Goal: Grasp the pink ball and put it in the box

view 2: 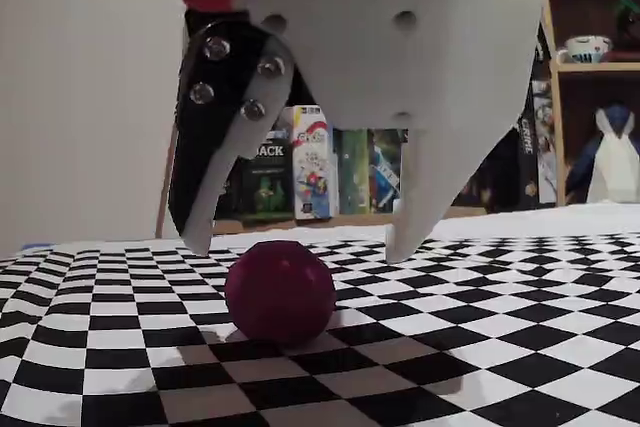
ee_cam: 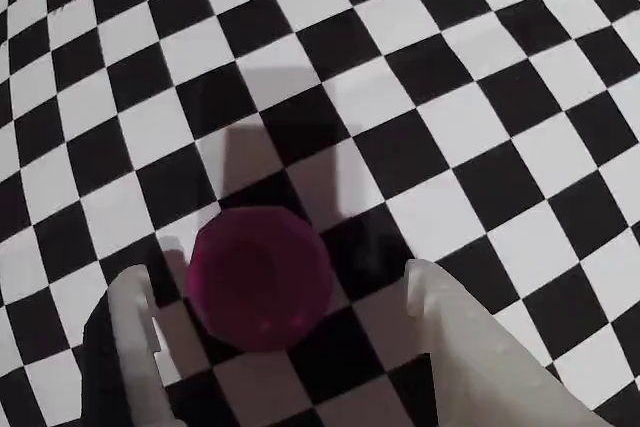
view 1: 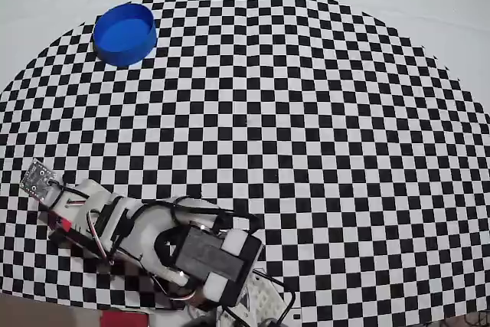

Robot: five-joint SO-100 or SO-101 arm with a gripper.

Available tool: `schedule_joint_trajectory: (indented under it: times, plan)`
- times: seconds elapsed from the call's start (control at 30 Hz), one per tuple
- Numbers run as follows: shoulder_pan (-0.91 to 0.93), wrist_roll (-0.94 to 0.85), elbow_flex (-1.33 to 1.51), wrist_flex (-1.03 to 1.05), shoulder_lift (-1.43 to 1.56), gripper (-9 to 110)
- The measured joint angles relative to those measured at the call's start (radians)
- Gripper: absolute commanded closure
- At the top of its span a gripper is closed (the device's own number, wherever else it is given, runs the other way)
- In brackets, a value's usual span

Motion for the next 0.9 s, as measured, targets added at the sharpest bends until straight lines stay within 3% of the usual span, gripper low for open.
schedule_joint_trajectory:
  times: [0.9]
  plan:
    - [-0.018, 0.000, -0.092, 0.000, -0.120, 73]
